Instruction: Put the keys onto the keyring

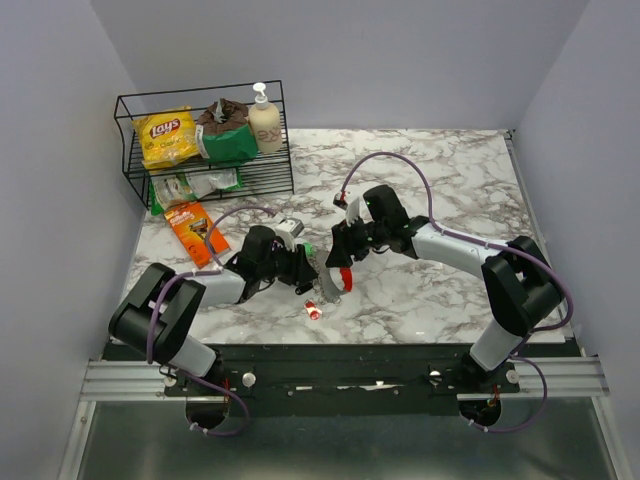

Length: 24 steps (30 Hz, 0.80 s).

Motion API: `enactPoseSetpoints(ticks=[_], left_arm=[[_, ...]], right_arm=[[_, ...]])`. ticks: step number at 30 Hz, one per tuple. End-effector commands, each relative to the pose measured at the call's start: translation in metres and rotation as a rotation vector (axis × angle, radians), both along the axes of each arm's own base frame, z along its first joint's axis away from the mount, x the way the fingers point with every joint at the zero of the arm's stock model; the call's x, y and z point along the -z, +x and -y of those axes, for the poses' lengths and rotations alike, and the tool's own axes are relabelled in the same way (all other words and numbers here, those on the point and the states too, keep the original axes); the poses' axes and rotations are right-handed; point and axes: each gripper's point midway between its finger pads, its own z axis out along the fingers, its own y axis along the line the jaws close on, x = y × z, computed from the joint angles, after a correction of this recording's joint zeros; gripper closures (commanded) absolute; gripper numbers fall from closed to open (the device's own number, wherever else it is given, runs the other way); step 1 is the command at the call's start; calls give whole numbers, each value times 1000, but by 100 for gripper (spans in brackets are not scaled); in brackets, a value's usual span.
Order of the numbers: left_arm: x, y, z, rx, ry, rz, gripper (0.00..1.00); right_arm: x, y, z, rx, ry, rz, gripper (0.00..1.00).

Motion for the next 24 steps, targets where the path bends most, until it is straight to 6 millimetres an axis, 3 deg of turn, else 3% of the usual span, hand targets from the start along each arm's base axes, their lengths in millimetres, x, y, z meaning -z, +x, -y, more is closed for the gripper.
enactPoseSetpoints(ticks=[1,17,24], left_arm=[[-10,21,1,-24,13,70,54],[2,15,7,13,0,31,57],[-4,12,12,37,-27,42,59]], right_arm=[[-7,-1,1,-15,15,10,37],[-9,0,1,-15,17,18,37],[-8,0,2,-15,16,17,37]])
